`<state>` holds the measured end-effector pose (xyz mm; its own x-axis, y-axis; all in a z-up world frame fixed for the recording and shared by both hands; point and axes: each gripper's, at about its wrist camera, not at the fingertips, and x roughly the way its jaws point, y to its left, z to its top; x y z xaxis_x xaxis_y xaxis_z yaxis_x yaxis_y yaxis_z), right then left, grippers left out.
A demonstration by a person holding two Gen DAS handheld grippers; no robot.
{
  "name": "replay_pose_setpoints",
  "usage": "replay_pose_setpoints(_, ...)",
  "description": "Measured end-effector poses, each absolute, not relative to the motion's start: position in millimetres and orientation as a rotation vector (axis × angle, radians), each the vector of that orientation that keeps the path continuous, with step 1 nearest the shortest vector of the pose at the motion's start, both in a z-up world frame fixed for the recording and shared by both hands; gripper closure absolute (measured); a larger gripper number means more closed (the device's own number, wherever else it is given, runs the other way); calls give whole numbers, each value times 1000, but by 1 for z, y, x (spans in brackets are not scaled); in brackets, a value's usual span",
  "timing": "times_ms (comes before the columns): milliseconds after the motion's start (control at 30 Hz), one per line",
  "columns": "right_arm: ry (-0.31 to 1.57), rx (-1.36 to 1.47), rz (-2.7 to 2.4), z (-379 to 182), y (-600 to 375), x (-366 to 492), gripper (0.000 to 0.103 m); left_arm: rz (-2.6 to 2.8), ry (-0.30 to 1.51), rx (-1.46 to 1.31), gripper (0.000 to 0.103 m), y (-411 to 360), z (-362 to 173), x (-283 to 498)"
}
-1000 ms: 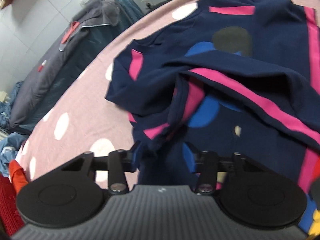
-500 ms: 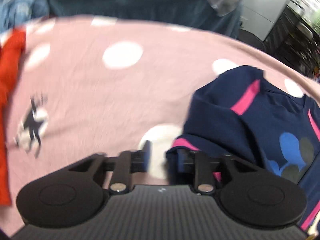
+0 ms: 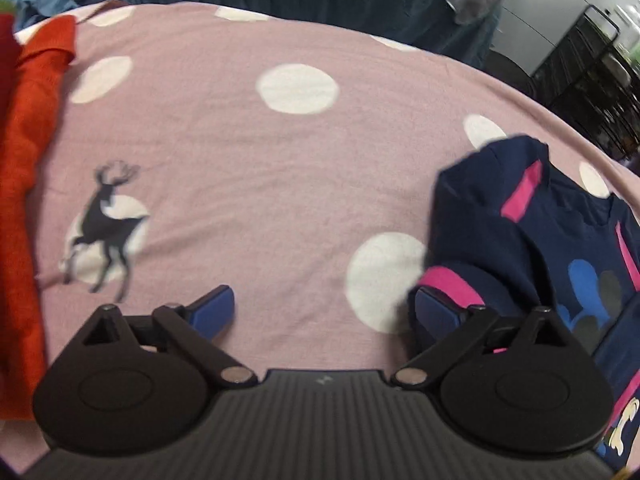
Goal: Fold small clothes
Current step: 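Grasp the shirt's side edge with the left gripper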
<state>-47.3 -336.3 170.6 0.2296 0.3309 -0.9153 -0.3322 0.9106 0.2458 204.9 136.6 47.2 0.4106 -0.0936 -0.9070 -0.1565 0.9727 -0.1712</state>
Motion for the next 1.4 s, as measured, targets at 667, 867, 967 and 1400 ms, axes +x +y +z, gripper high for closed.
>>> replay_pose_setpoints(667,1287,207,354,165,-355,-42,64,-118,1313,-451,69,69,19,347)
replay_pose_setpoints(867,1304,260,314,157,-365,-43,64,-217,1322,-417,103,44,21,354)
replay_pose_setpoints(967,1304,259,321,156,-362,-40,64,-143,1230,-281,103,34,35,356)
replay_pose_setpoints(1400,1308,309,276,150,-370,-41,60,-161,1317,-201,62,19,38,373)
